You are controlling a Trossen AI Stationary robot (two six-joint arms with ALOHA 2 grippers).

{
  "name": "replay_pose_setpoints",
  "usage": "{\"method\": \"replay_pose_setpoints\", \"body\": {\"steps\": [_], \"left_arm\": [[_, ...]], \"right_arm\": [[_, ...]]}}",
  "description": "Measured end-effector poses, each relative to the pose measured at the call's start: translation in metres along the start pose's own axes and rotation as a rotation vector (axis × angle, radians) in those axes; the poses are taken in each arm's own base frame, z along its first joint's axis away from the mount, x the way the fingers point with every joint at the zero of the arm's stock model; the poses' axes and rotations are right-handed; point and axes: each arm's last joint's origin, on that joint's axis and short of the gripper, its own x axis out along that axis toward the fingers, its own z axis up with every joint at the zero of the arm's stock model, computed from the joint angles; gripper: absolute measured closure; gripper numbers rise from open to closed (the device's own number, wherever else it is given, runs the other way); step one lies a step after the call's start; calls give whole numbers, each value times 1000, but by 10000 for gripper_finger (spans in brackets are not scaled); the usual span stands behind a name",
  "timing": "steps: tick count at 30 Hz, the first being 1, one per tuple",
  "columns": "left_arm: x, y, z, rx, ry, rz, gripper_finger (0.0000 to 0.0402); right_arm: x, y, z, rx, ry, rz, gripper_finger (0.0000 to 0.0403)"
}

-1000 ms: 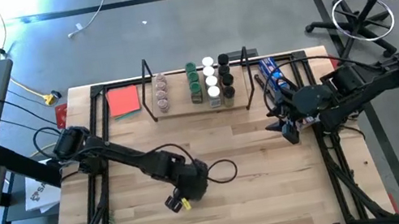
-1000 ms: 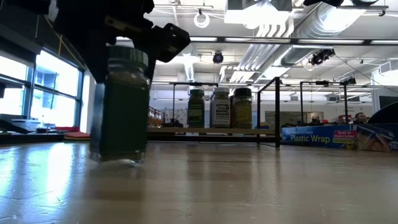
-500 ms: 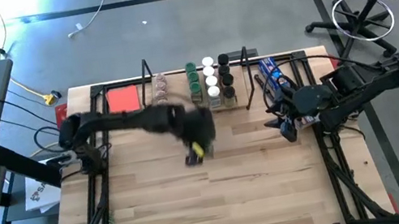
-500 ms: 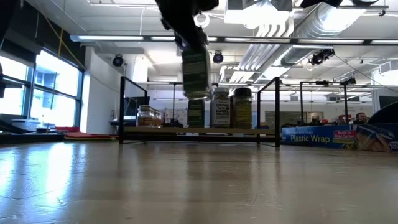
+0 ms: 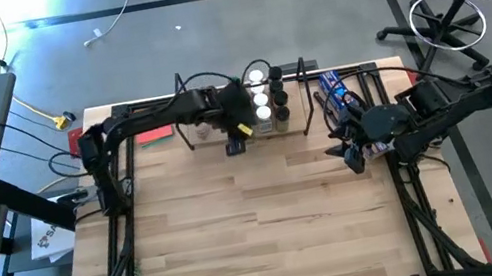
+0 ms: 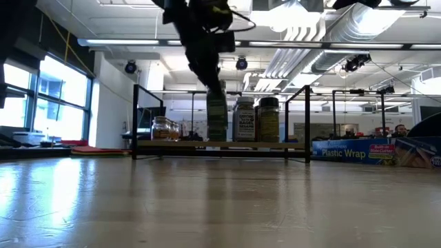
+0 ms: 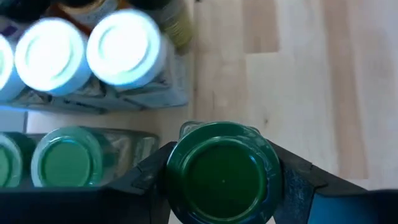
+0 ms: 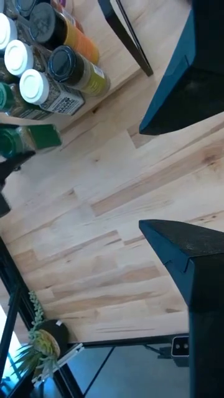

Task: Shelf spices
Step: Put the green seasoning bottle on the shelf aligned with the other green seasoning bottles

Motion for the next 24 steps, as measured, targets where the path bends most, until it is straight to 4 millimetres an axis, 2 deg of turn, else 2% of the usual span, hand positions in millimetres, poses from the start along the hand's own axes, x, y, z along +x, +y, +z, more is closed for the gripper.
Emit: {"method": "replay_pose_setpoints", "body": {"steps": [8, 12, 24], "left_arm": [[22, 8, -4, -4, 57, 39, 214], [27, 10, -4, 19, 71, 85, 182], [27, 11, -4, 21, 84, 122, 163]], "right_arm": [[0, 0, 0, 29, -1, 0, 174], [0, 0, 0, 29, -1, 0, 174], [0, -1, 0, 46, -7, -13, 174]]}}
